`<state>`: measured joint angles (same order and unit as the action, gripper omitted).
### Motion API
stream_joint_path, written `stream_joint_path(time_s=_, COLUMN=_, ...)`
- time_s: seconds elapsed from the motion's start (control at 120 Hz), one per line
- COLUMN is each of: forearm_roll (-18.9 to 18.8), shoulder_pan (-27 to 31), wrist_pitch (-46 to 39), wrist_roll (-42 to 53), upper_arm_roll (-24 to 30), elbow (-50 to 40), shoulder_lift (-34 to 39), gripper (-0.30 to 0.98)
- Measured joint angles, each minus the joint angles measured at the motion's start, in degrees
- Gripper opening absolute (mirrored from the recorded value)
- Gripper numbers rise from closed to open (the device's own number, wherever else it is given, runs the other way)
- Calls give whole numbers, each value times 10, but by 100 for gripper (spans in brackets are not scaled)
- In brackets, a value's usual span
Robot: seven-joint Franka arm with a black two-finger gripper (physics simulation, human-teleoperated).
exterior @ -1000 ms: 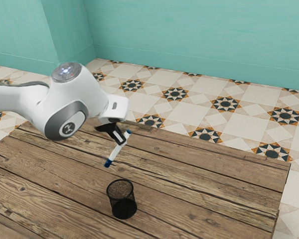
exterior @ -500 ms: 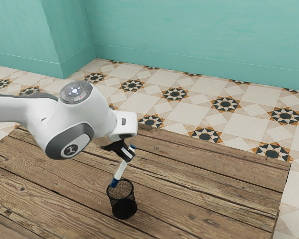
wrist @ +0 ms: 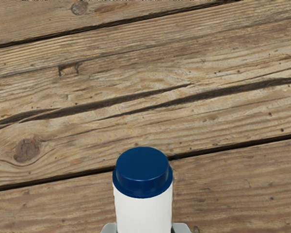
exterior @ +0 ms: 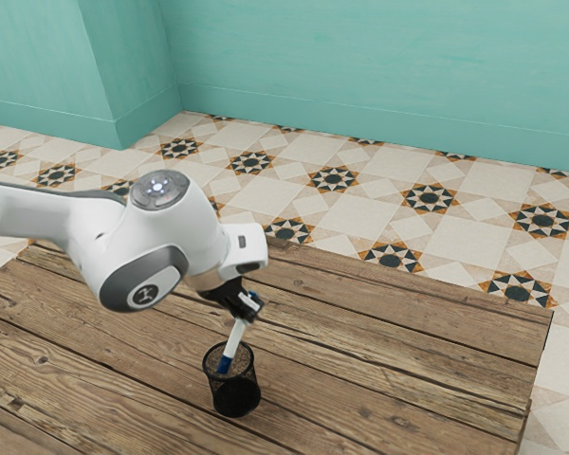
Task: Put the marker into the pen holder.
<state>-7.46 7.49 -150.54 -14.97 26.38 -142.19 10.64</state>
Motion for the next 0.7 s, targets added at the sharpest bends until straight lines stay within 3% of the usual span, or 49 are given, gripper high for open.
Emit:
stream_joint_path(time_s=0.175, forearm_roll=-5, shoulder_pan=0, wrist_pitch=12, wrist_roll=-11, upper_arm_roll=-3, elbow=10, shoulder_lift=34, gripper=39)
stream_joint_path(time_s=0.283, forearm_roll=-10, shoulder_pan=0, wrist_pitch=40, wrist_roll=-15, upper_arm_roll=-64, elbow=82, shoulder_lift=50, gripper=51)
stream_joint_path(time_s=0.417, forearm_roll=12, shoulder_pan=-4, wrist_pitch=220, wrist_roll=-20, upper_arm_roll=-101, elbow=322, shoulder_lift=15, gripper=59)
stream_joint_path(time_s=0.5, forearm_roll=16, shoulder_pan=-31, wrist_pitch=345, wrist_roll=-22, upper_arm_roll=-161, elbow=450, shoulder_lift=-21, gripper=62)
stream_joint_path(time_s=0.567, forearm_roll=17, shoulder_pan=-71, wrist_pitch=420, wrist_roll=-22, upper_arm_roll=-225, elbow=501, shoulder_lift=-35, gripper=64)
stream_joint_path(time_s=0.7, forearm_roll=25, shoulder_pan=-87, wrist_pitch=523, wrist_roll=-23, upper_arm_roll=-267, elbow=550, shoulder_lift=-52, gripper=66)
